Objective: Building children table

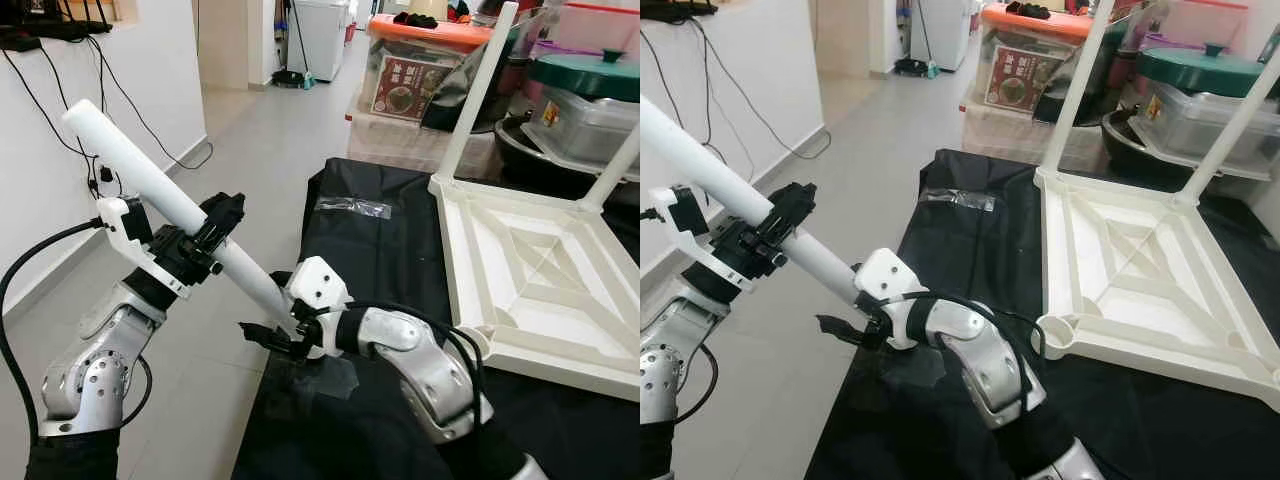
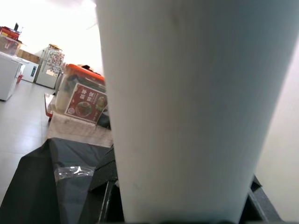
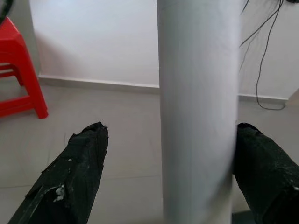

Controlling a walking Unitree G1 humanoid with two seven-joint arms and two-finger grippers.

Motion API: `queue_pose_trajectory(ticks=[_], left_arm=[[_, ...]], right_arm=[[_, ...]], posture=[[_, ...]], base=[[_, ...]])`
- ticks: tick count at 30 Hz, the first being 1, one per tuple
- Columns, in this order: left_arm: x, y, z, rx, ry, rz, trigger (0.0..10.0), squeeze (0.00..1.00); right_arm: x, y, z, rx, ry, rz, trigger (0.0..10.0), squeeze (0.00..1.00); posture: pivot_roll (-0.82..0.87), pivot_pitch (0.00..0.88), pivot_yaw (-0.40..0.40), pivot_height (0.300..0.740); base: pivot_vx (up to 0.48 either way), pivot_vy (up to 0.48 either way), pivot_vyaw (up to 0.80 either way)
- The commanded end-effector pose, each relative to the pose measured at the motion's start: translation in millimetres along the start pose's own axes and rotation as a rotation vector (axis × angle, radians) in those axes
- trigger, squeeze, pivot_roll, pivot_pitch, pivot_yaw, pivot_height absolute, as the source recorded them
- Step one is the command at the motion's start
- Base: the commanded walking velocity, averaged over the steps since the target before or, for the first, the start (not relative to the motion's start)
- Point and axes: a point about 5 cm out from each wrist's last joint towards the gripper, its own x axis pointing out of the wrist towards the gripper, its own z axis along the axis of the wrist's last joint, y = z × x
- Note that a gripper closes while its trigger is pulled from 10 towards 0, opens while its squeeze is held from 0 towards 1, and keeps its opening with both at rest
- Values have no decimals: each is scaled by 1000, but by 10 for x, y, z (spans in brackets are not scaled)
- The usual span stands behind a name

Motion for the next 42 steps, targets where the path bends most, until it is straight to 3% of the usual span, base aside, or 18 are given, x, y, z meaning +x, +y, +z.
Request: queue_pose_trajectory(ticks=[1,6,10,11,12,13,14,23,24,25,26,27,28,29,30,31,37,42], left_arm=[[-1,-34,-117,-9,53,1,0,0],[39,-73,-144,-23,52,-15,0,0],[41,-84,-156,-25,55,-18,0,0],[38,-87,-164,-26,57,-19,0,0],[36,-94,-176,-29,60,-21,0,0],[36,-94,-176,-29,60,-21,0,0],[36,-98,-183,-30,60,-21,0,0],[25,-79,-219,-19,83,-9,0,0],[22,-66,-229,-16,89,1,2902,0],[22,-66,-229,-16,89,1,2902,0],[20,-50,-239,-14,94,14,7686,0],[20,-50,-239,-14,94,14,7686,0],[24,-37,-250,-24,97,20,10000,0],[24,-37,-250,-24,97,20,10000,0],[24,-14,-260,-24,105,34,10000,416],[26,-4,-259,-32,100,30,10000,1000],[18,12,-201,-52,62,32,10000,1000],[-43,-232,-30,-175,10,-140,10000,1000]], right_arm=[[76,110,-39,-2,27,51,10000,0],[254,-28,-91,-27,111,-55,10000,0],[272,-37,-97,-26,122,-60,10000,0],[284,-31,-102,-22,134,-57,7490,0],[307,-26,-119,-7,154,-56,3137,0],[307,-26,-119,-7,154,-56,3137,0],[317,-27,-126,-1,159,-57,0,0],[292,-87,-118,41,125,-92,0,0],[281,-98,-119,45,122,-99,0,0],[281,-98,-119,45,122,-99,0,0],[269,-110,-120,48,120,-106,0,0],[269,-110,-120,48,120,-106,0,0],[246,-127,-123,54,118,-113,0,0],[246,-127,-123,54,118,-113,0,0],[214,-150,-129,61,116,-123,0,0],[171,-178,-136,72,113,-132,0,0],[48,-302,-158,106,108,-176,0,0],[-206,-644,-194,144,110,-299,0,0]], posture=[[57,0,-95,740],[60,0,-100,740],[58,0,-102,740],[58,0,-102,740],[55,0,-105,740],[55,0,-105,740],[57,0,-108,740],[57,0,-106,740],[56,0,-104,740],[56,0,-104,740],[56,0,-104,740],[56,0,-104,740],[55,0,-102,740],[55,0,-102,740],[55,0,-102,740],[53,0,-99,740],[53,0,-99,740],[54,0,-101,740]], base=[[0,0,0],[0,0,0],[0,0,0],[0,0,0],[0,0,0],[0,0,0],[0,0,0],[0,0,0],[0,0,0],[0,0,0],[0,0,0],[0,0,0],[0,0,0],[0,0,0],[0,0,0],[0,0,0],[0,0,0],[0,0,0]])
